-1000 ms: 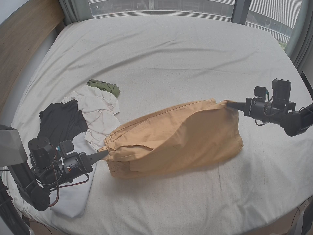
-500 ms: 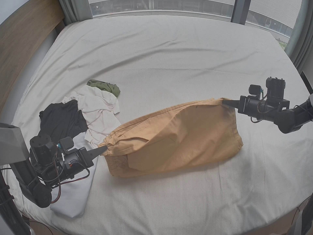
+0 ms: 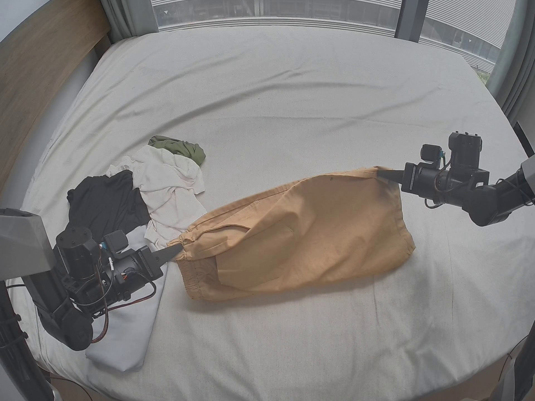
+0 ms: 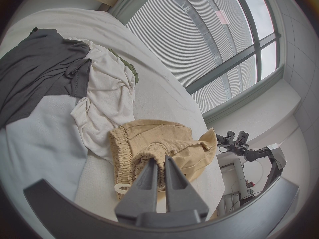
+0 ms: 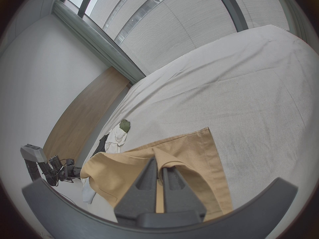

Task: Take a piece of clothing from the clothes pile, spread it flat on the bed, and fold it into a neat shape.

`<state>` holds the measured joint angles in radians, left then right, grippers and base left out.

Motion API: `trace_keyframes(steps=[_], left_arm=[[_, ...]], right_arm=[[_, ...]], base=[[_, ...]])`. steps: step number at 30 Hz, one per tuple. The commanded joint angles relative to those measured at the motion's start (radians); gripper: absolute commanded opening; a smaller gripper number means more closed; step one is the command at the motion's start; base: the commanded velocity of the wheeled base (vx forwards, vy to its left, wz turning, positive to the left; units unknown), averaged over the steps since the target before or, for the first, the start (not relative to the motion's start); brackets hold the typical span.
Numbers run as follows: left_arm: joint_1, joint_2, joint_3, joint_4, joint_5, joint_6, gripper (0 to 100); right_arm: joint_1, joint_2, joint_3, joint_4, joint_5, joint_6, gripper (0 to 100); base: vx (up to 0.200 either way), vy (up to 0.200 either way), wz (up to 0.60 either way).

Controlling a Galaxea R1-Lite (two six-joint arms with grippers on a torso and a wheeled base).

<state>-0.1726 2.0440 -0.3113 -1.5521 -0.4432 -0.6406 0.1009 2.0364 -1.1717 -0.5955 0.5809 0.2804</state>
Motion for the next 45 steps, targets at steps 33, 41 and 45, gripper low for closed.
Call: trace_keyframes(steps=[33, 41, 45], left_arm=[[0.01, 0.035, -0.06, 0.003, 0.04, -0.001, 100], [0.041, 0.028, -0.081, 0.003, 0.055, -0.001, 100], [0.031, 0.016, -0.072, 0.001, 0.055, -0.001, 100]], right_arm=[[0.008, 0.068, -0.1, -0.004, -0.035, 0.0, 100], [0.023, 0.068, -0.105, -0.047, -0.098, 0.002, 100], [0.022, 0.03, -0.054, -0.049, -0.099, 0.003, 100]], base=[[0.0, 0.0, 0.0], [0.0, 0.0, 0.0], [0.0, 0.0, 0.0]])
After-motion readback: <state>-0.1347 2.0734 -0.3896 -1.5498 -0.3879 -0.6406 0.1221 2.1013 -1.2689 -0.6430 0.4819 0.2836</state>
